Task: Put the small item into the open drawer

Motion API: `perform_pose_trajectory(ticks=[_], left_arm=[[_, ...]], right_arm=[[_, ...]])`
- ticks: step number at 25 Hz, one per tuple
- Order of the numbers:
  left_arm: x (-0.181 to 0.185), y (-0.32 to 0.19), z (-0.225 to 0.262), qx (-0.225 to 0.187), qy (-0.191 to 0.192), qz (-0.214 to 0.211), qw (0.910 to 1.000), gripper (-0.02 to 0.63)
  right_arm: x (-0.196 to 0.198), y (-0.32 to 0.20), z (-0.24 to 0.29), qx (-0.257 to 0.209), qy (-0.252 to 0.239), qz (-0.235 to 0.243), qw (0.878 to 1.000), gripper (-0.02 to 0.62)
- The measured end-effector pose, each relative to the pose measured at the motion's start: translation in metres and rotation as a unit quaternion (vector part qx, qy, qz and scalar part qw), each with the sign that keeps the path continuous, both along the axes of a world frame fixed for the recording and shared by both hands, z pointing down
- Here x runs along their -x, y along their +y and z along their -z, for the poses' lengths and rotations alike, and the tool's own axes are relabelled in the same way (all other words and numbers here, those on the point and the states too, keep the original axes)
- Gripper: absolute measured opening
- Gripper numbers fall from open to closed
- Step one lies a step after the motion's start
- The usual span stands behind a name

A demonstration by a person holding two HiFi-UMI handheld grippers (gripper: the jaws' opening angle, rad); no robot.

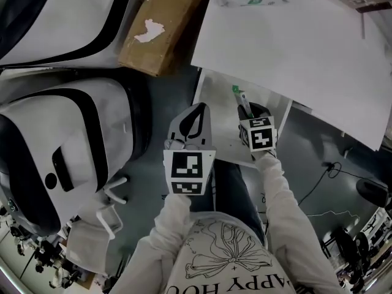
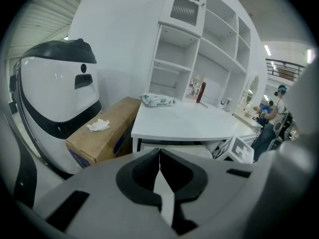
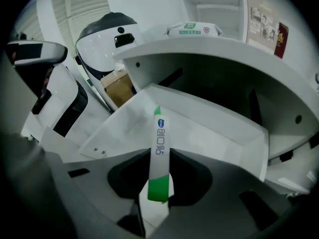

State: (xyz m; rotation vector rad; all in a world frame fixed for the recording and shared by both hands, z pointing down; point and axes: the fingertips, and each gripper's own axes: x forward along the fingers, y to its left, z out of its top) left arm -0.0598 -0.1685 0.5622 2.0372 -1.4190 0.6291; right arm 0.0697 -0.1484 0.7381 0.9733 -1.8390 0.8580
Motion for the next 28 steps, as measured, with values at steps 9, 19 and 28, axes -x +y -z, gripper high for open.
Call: perform_pose_trajectory(ticks=[9, 19, 28], left_arm=[[0.006, -0.001, -0.012, 0.010, 0.003, 0.007, 0.9999, 0.006], [0.010, -0.001, -0.011, 0.010, 0.006, 0.016, 0.9998, 0.007], [-0.007, -0.009, 0.030, -0.027, 0.009, 0.006, 0.9996, 0.006]], right_arm=[[0.001, -0.002, -0.036, 0.031, 0.028, 0.010, 0.999, 0.091], [0.005, -0.003, -0.037, 0.033, 0.014, -0.002, 0.999, 0.164], [-0.011, -0.018, 0.056, -0.058, -0.013, -0.051, 0.997, 0.164]])
